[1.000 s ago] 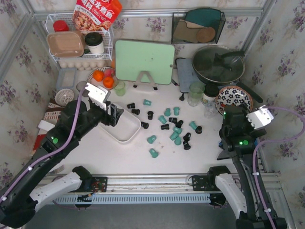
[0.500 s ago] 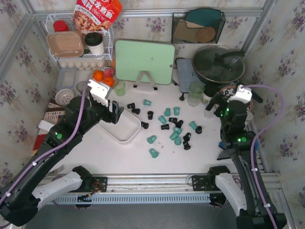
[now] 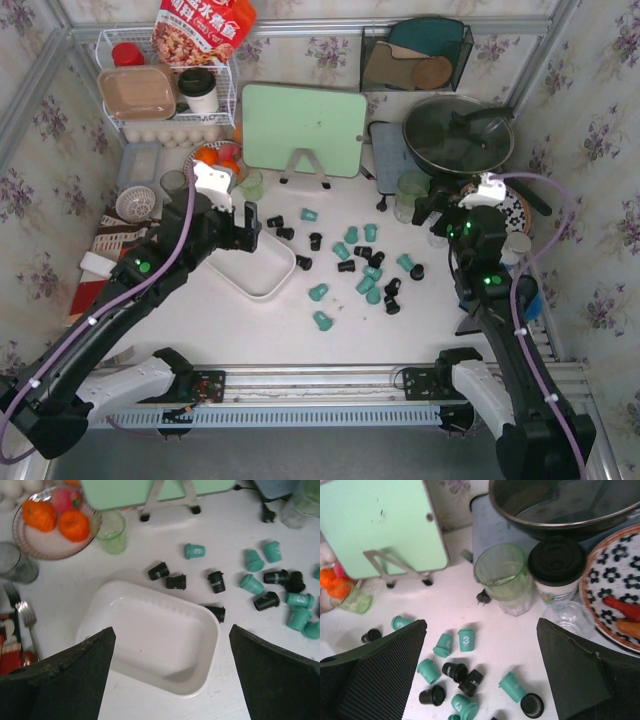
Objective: Mix the coffee capsules in the storage basket
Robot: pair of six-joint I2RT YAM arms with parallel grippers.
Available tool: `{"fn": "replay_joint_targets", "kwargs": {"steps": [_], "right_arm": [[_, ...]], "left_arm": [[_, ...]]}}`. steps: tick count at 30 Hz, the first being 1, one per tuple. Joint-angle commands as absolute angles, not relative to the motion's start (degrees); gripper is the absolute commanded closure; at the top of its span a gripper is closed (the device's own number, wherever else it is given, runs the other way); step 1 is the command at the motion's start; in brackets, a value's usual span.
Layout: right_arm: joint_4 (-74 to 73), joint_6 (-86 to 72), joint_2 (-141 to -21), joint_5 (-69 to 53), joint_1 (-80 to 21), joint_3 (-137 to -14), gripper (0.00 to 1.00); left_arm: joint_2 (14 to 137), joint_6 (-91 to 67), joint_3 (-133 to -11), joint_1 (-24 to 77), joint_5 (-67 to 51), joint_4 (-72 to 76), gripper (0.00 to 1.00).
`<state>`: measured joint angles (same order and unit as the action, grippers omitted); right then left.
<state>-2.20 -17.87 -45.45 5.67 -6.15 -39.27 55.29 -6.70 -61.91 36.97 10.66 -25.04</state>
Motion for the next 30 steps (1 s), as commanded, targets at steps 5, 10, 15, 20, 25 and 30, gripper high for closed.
{"fn": "replay_joint_targets", "kwargs": {"steps": [5, 10, 15, 20, 25, 30], "right_arm": [[8.56, -18.54, -53.72, -13.45, -6.20, -35.47, 0.01], [23.29, -23.42, -53.33, -17.69, -6.20, -23.90, 0.12], [29.69, -25.51, -49.98, -15.41, -6.24, -17.43, 0.15], [26.86, -26.14, -47.87, -12.98, -6.30, -17.56, 0.14], [24.86, -23.53, -47.20, -11.12, -9.61, -18.75, 0.00], [19.78, -13.40, -47.07, 3.57, -21.81, -21.88, 0.00]], "left_arm": [[57.58, -20.24, -61.87, 35.95, 23.89, -37.26, 0.01], [54.52, -29.48, -53.72, 35.86, 29.35, -42.17, 0.01], [53.81, -37.69, -47.76, 35.77, 29.53, -42.76, 0.02], [58.84, -42.75, -47.89, 35.81, 28.04, -43.10, 0.03], [64.87, -46.63, -48.67, 35.77, 26.23, -42.21, 0.07], [69.03, -48.05, -47.84, 35.82, 24.37, -37.79, 0.11]]}}
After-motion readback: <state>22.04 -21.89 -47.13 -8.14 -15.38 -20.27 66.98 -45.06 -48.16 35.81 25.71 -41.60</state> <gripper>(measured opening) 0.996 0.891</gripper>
